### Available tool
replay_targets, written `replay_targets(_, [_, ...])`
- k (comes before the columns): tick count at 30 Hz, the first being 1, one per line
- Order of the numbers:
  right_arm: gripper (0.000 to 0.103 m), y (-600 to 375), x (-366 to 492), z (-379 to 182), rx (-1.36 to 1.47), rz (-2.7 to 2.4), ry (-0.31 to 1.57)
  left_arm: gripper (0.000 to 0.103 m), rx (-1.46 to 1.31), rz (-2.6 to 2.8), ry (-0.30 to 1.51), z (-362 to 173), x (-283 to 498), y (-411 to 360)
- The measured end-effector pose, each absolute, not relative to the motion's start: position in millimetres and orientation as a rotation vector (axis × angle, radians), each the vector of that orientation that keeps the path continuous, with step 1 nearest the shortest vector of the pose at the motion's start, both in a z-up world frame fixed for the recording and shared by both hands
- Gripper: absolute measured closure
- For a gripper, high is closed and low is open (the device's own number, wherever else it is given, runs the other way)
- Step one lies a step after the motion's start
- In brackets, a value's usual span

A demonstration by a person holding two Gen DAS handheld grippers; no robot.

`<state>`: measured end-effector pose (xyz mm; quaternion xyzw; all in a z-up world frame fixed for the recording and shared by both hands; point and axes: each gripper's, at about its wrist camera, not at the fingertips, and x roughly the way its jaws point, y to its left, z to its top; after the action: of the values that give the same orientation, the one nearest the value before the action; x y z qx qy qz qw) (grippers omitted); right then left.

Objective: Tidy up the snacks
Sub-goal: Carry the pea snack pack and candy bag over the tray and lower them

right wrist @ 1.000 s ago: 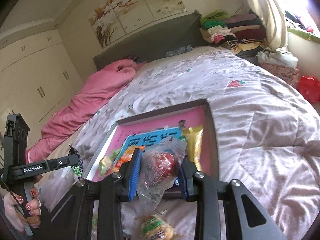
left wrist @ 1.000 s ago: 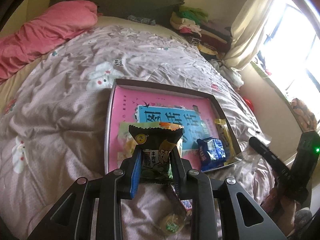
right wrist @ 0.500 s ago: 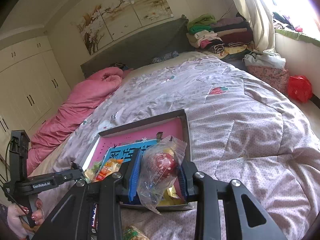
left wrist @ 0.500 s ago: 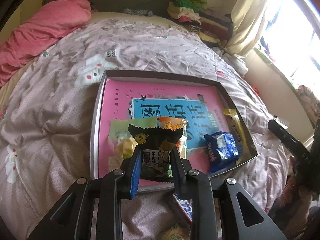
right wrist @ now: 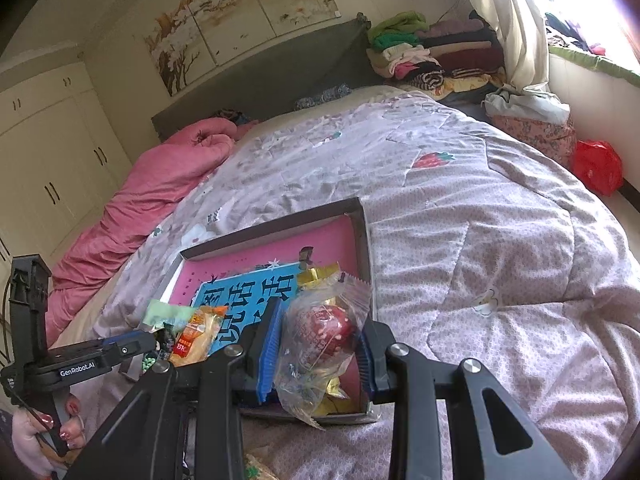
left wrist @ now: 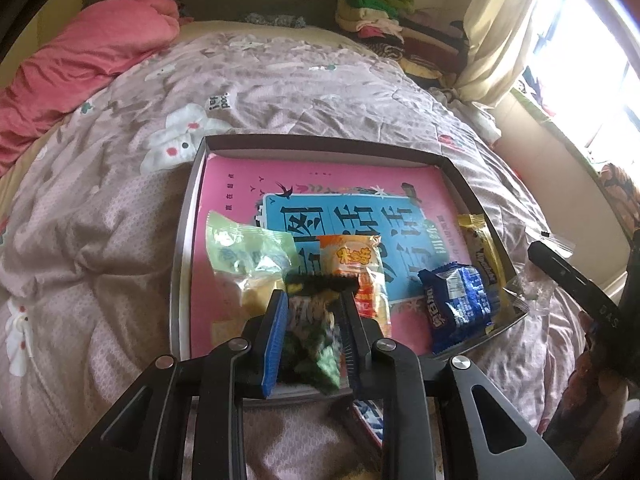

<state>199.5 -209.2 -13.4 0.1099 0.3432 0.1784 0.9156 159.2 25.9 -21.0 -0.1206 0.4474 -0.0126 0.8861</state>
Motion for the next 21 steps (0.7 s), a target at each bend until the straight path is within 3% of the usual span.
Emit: replay_targets(21, [0.069, -188, 213, -28, 0.144, 0.395, 0.758, 0.076, -0.242, -0.024, 0.964, -35, 172, 23])
